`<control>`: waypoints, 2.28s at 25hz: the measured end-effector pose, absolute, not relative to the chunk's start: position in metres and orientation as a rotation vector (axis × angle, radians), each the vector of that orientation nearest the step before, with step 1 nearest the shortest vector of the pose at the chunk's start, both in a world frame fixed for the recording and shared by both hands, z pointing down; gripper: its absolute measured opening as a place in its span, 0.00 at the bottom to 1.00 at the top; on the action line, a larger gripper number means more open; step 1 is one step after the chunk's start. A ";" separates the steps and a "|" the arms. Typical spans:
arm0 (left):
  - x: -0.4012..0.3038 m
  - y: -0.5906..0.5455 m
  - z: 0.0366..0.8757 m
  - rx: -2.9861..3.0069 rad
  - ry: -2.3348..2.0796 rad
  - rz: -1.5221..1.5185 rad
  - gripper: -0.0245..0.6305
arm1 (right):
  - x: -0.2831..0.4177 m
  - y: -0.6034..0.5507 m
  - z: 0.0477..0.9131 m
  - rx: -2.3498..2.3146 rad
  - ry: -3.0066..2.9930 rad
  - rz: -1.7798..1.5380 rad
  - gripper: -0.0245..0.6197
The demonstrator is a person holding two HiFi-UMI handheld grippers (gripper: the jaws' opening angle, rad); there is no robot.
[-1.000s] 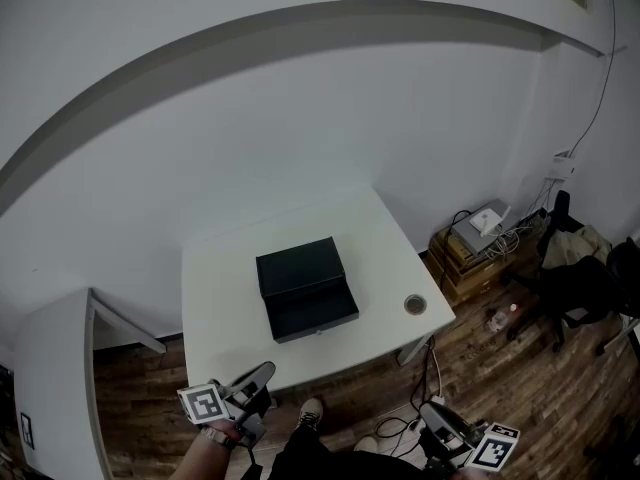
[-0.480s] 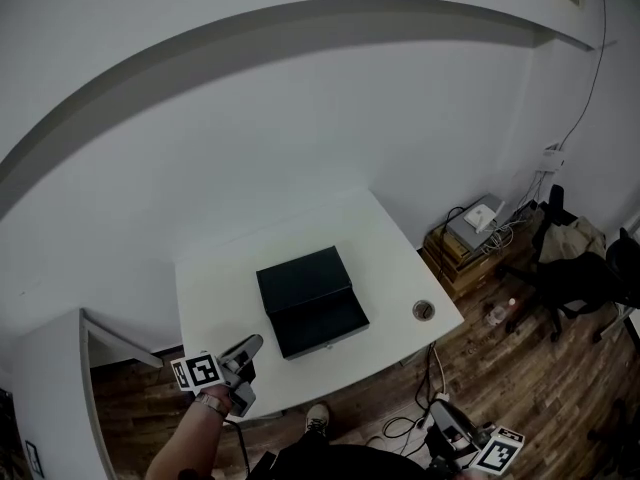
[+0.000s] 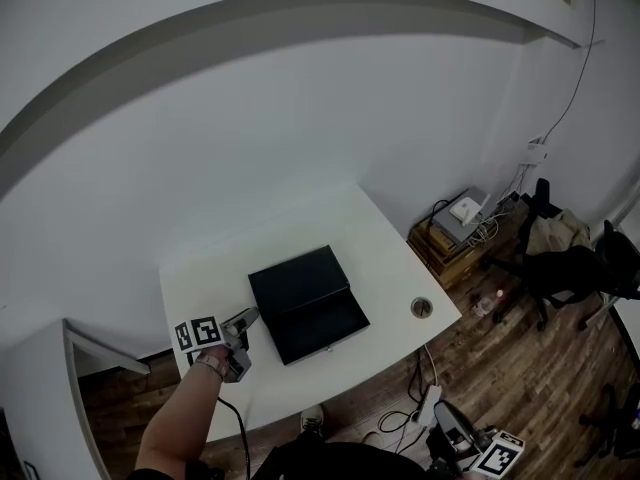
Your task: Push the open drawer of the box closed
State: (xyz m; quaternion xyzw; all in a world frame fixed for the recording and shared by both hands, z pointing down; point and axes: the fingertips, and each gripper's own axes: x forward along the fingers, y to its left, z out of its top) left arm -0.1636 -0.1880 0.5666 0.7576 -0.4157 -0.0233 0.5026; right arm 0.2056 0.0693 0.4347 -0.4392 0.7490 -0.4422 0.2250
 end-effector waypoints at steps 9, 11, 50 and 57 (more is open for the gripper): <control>-0.170 -0.220 0.601 1.728 -1.006 0.018 0.21 | 0.195 0.070 0.436 -1.281 2.028 -1.212 0.07; -0.168 -0.223 0.602 1.720 -0.993 0.022 0.21 | 0.193 0.068 0.435 -1.282 2.027 -1.209 0.07; -0.166 -0.227 0.612 1.685 -0.882 -0.072 0.18 | 0.040 -0.067 0.632 -1.527 3.275 -1.177 0.21; -0.166 -0.226 0.612 1.684 -0.871 -0.095 0.18 | 0.023 -0.082 0.649 -1.505 3.314 -1.259 0.24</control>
